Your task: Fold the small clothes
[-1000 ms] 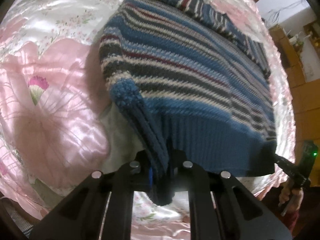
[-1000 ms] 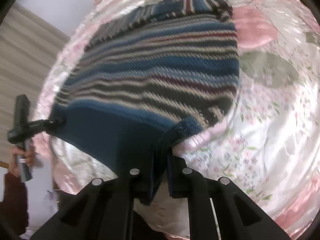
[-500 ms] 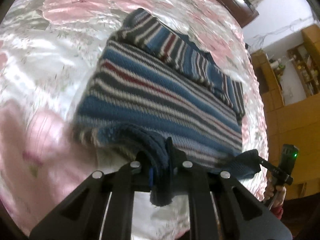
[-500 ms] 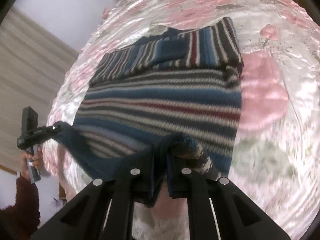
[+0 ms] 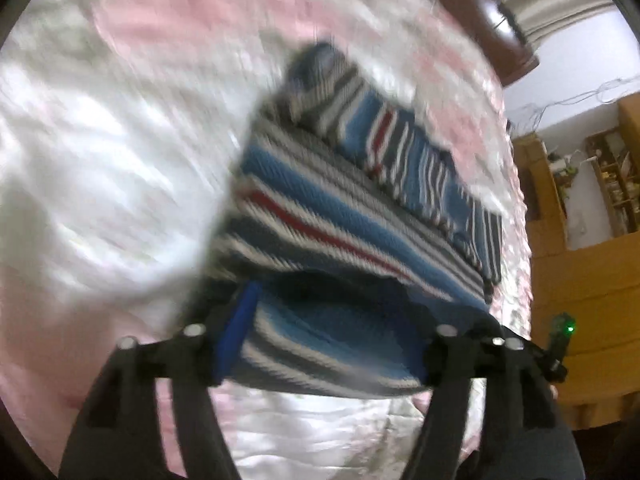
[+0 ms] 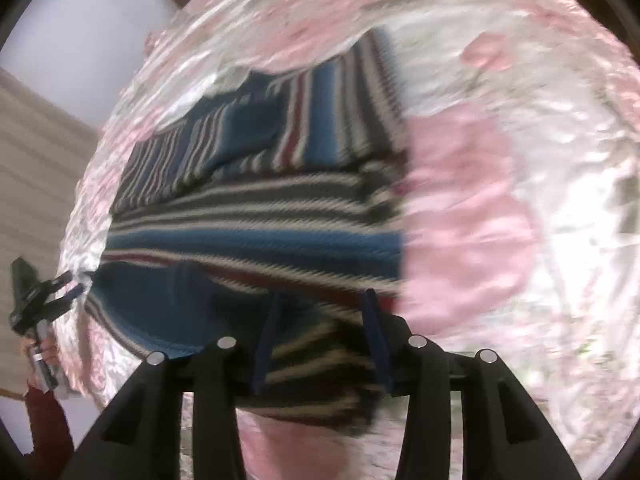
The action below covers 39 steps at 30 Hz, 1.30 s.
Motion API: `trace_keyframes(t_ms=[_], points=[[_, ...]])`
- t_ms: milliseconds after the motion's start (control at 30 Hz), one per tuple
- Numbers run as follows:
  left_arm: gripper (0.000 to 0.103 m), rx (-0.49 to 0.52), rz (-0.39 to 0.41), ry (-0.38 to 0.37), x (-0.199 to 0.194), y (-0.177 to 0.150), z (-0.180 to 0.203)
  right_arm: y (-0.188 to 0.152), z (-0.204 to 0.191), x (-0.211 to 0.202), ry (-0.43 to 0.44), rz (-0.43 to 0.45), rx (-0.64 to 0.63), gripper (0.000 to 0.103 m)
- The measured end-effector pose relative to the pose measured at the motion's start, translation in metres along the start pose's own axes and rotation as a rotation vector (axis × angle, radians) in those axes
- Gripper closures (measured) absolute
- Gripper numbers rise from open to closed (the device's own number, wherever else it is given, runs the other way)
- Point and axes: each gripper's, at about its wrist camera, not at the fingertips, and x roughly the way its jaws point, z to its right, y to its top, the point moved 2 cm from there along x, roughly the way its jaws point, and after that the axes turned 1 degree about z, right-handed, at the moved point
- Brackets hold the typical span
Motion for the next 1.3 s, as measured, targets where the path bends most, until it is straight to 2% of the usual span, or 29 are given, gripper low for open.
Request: trace_keyframes(t_ms=[67, 100, 133, 200, 267, 333, 467, 667, 700, 767, 800, 833, 867, 900, 933, 967, 1033, 1100, 1233, 1300], points=[[0.036, 0.042, 0.026, 0.045, -0.011, 0.005, 0.001, 0.004, 0.002, -0.014, -0.013, 0.027, -0.036, 0.058], [0.036, 0.078, 0.027, 0.067, -0.013, 0.007, 0.005, 0.006, 0.001, -0.017, -0.004, 0.027, -0.052, 0.054], [0.035, 0.107, 0.018, 0.076, -0.011, 0.009, 0.01, 0.008, -0.003, -0.019, 0.012, 0.02, -0.075, 0.045], [0.034, 0.17, -0.007, 0.088, 0.0, 0.012, 0.022, 0.013, -0.014, -0.018, 0.028, 0.009, -0.13, 0.037], [0.032, 0.229, -0.043, 0.09, 0.013, 0.014, 0.032, 0.017, -0.03, -0.011, 0.043, -0.011, -0.207, 0.033], [0.032, 0.289, -0.091, 0.092, 0.034, 0.014, 0.044, 0.021, -0.043, 0.002, 0.066, -0.047, -0.259, 0.022], [0.031, 0.385, -0.187, 0.107, 0.071, 0.013, 0.057, 0.027, -0.057, 0.032, 0.084, -0.135, -0.312, 0.019], [0.031, 0.415, -0.25, 0.133, 0.101, 0.016, 0.05, 0.024, -0.06, 0.07, 0.081, -0.226, -0.33, 0.018], [0.031, 0.429, -0.263, 0.143, 0.106, 0.014, 0.049, 0.021, -0.061, 0.076, 0.09, -0.243, -0.332, 0.019], [0.031, 0.447, -0.27, 0.144, 0.109, 0.011, 0.051, 0.016, -0.063, 0.081, 0.108, -0.251, -0.337, 0.027], [0.031, 0.46, -0.279, 0.126, 0.11, 0.008, 0.053, 0.014, -0.065, 0.083, 0.113, -0.254, -0.339, 0.035], [0.031, 0.471, -0.283, 0.118, 0.111, 0.006, 0.055, 0.012, -0.067, 0.083, 0.116, -0.255, -0.345, 0.05], [0.032, 0.488, -0.283, 0.132, 0.113, 0.003, 0.057, 0.009, -0.069, 0.084, 0.117, -0.256, -0.363, 0.058], [0.035, 0.5, -0.283, 0.149, 0.114, 0.001, 0.057, 0.007, -0.07, 0.084, 0.108, -0.254, -0.374, 0.07], [0.044, 0.514, -0.28, 0.174, 0.116, -0.001, 0.058, 0.007, -0.071, 0.083, 0.099, -0.25, -0.383, 0.083], [0.05, 0.518, -0.278, 0.182, 0.117, -0.001, 0.058, 0.006, -0.071, 0.081, 0.104, -0.246, -0.386, 0.091], [0.074, 0.484, -0.272, 0.144, 0.111, 0.0, 0.054, 0.007, -0.07, 0.071, 0.141, -0.222, -0.373, 0.093], [0.087, 0.441, -0.251, 0.094, 0.1, 0.001, 0.051, 0.007, -0.069, 0.055, 0.184, -0.185, -0.363, 0.093], [0.091, 0.449, -0.168, 0.02, 0.067, -0.003, 0.06, 0.004, -0.067, 0.026, 0.227, -0.123, -0.35, 0.093], [0.091, 0.459, -0.136, 0.02, 0.055, -0.004, 0.065, 0.003, -0.066, 0.017, 0.222, -0.104, -0.348, 0.093]])
